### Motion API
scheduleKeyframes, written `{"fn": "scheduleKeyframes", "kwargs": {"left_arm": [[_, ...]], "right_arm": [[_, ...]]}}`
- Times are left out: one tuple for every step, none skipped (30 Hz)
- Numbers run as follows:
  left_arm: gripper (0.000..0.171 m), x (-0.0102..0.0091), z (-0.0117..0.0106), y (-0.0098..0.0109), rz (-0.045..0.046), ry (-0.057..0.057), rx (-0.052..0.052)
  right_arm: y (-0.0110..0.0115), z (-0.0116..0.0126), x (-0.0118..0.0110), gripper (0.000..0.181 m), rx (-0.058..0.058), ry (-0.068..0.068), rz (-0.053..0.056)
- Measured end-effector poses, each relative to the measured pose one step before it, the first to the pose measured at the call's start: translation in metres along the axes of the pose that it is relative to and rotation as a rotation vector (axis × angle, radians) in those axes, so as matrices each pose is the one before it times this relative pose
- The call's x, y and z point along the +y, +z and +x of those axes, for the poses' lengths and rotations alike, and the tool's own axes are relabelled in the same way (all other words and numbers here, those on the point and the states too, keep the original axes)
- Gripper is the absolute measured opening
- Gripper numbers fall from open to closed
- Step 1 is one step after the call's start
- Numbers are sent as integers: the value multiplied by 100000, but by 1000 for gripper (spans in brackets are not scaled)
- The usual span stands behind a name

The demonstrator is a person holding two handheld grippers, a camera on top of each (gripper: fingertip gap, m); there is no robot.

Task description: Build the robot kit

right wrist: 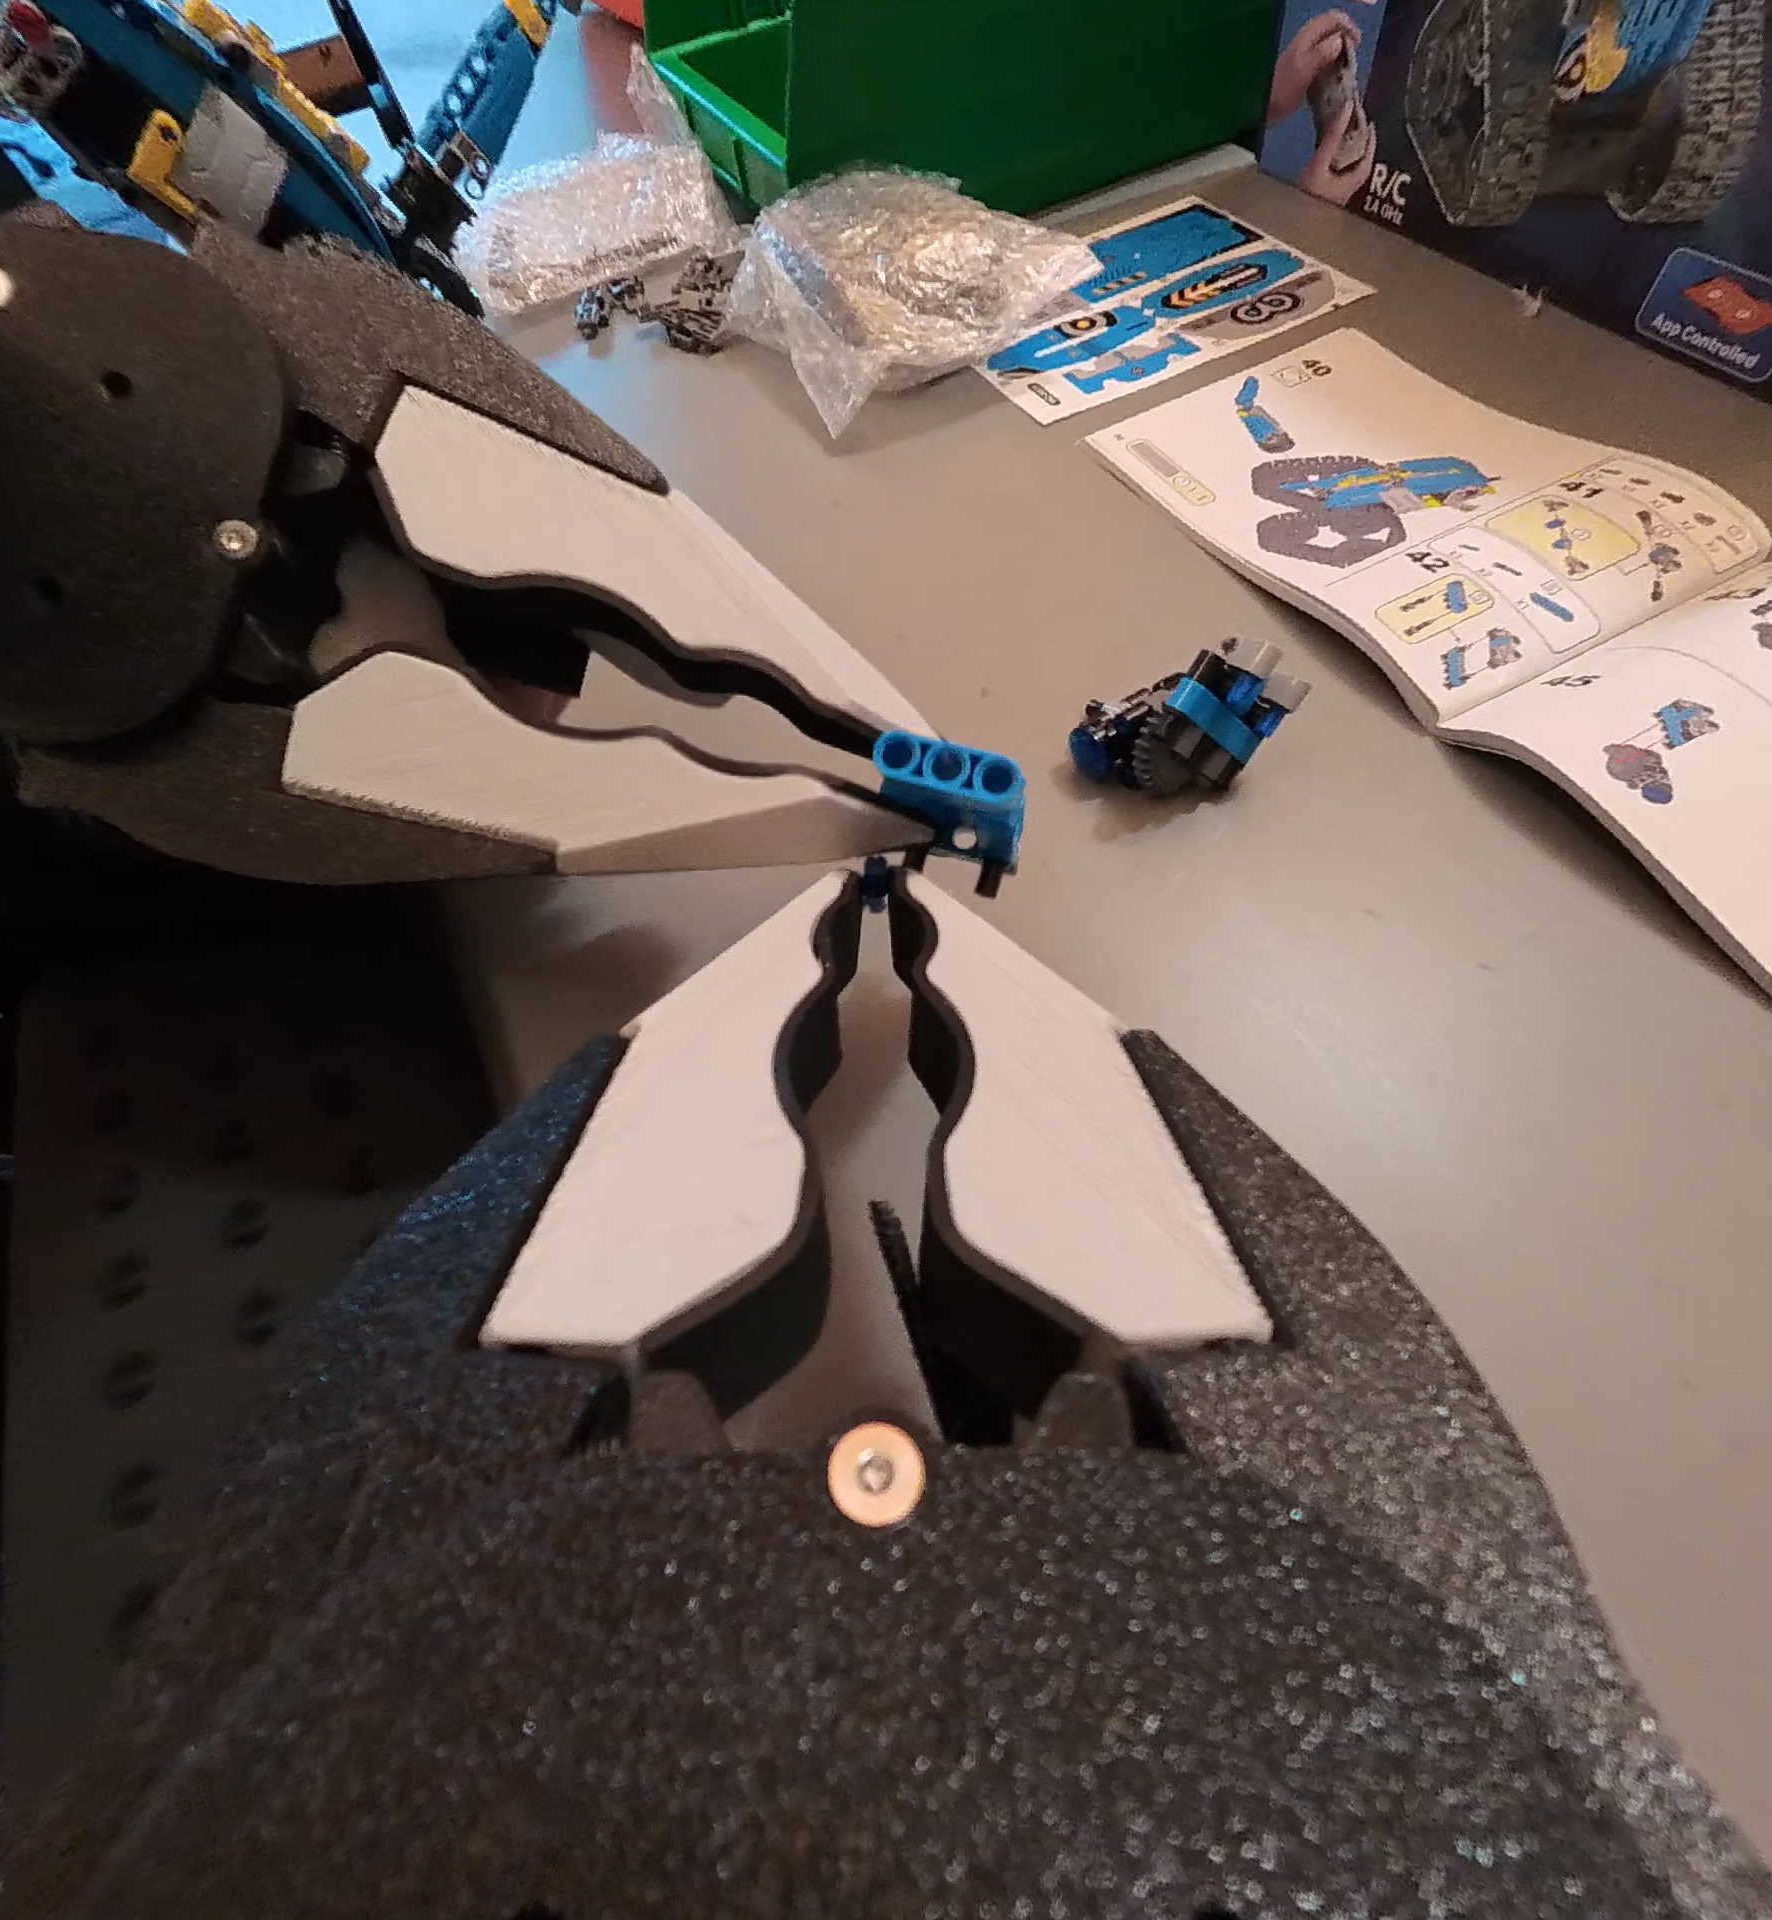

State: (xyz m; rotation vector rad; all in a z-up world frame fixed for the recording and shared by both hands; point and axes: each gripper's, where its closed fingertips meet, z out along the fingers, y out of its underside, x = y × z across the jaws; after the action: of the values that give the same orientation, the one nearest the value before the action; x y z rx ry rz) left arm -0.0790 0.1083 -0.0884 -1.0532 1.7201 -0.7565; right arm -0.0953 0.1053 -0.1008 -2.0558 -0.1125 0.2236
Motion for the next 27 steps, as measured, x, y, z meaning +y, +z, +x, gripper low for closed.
{"fn": "scheduleKeyframes", "kwargs": {"left_arm": [[7, -31, -370, -105, 657, -2267, -602], [7, -20, -296, -90, 676, -2527, 123], [7, 0, 55, -32, 443, -2238, 1781], [7, 24, 228, 51, 44, -959, 1691], [7, -4, 255, 51, -167, 1227, 623], [7, 22, 212, 55, -455, 2640, -244], [7, 91, 139, 73, -735, 2085, -440], [7, 72, 74, 49, -568, 1285, -421], [7, 24, 30, 7, -408, 1429, -608], [7, 12, 28, 0, -499, 2050, -957], [7, 74, 46, 45, -862, 2498, -1053], [7, 104, 87, 76, -1081, 2750, -1150], [7, 102, 88, 80, -1155, 2584, -986], [7, 55, 113, 64, -817, 1917, -510], [7, 17, 59, 30, -244, 111, 128], [7, -61, 22, -11, 389, -1632, 906], [7, -102, -70, -42, 779, -2806, 1015], [7, -157, -149, -83, 1159, -4499, 1122], [7, -287, -204, -132, 2101, -8250, 2225], [7, -464, -200, -215, 3272, -12603, 4351], [7, -422, -252, -223, 3325, -14395, 5232], [7, -227, -226, -143, 2647, -13288, 5655], [7, -10, -77, -67, 1491, -11750, 6215], [7, -178, 95, -124, 2393, -11006, 6729], [7, -388, 292, -180, 2982, -9946, 7152], [7, -377, 268, -169, 2894, -8125, 5933], [7, -149, 239, -62, 1415, -5864, 4606]], "right_arm": [[-76, 6, -108, 5, -495, 885, 710], [-76, 23, -58, 5, -438, 790, 526], [-96, -56, -188, 5, -650, 548, 1175], [-117, -129, -307, 5, -694, -207, 1694], [-29, -72, -144, 5, 8, -831, 518], [55, 157, 204, 5, 1444, -1152, -1484], [79, 122, 295, 5, 1434, -1432, -1716], [37, 33, 124, 5, 988, -1139, -769], [7, 20, 46, 4, 888, -1280, -542], [18, 28, 32, 4, 914, -1459, -504], [37, 17, 95, 4, 815, -1265, -817], [52, 37, 154, 4, 938, -1101, -1075], [66, 62, 193, 4, 1193, -1495, -1253], [34, 12, 159, 4, 1008, -1848, -1015], [-15, 33, 81, 4, 1012, -1758, -470], [-64, 4, -12, 4, 595, -1484, 169], [-78, 22, -132, 4, 241, -500, 942], [-103, 9, -186, 4, -206, 383, 1113], [-189, 39, -345, 4, -92, 291, 2000], [-346, 36, -541, 4, 55, -150, 3056], [-469, 184, -719, 4, 1473, -986, 3894], [-540, 391, -802, 3, 2907, -2236, 4252], [-510, 161, -880, 3, 1604, -3049, 4758], [-425, 298, -780, 3, 2451, -2003, 4293], [-292, 284, -512, 3, 1810, -518, 2998], [-227, 130, -425, 3, 529, 377, 2597], [-205, 233, -377, 3, 1135, 538, 2388]]}}
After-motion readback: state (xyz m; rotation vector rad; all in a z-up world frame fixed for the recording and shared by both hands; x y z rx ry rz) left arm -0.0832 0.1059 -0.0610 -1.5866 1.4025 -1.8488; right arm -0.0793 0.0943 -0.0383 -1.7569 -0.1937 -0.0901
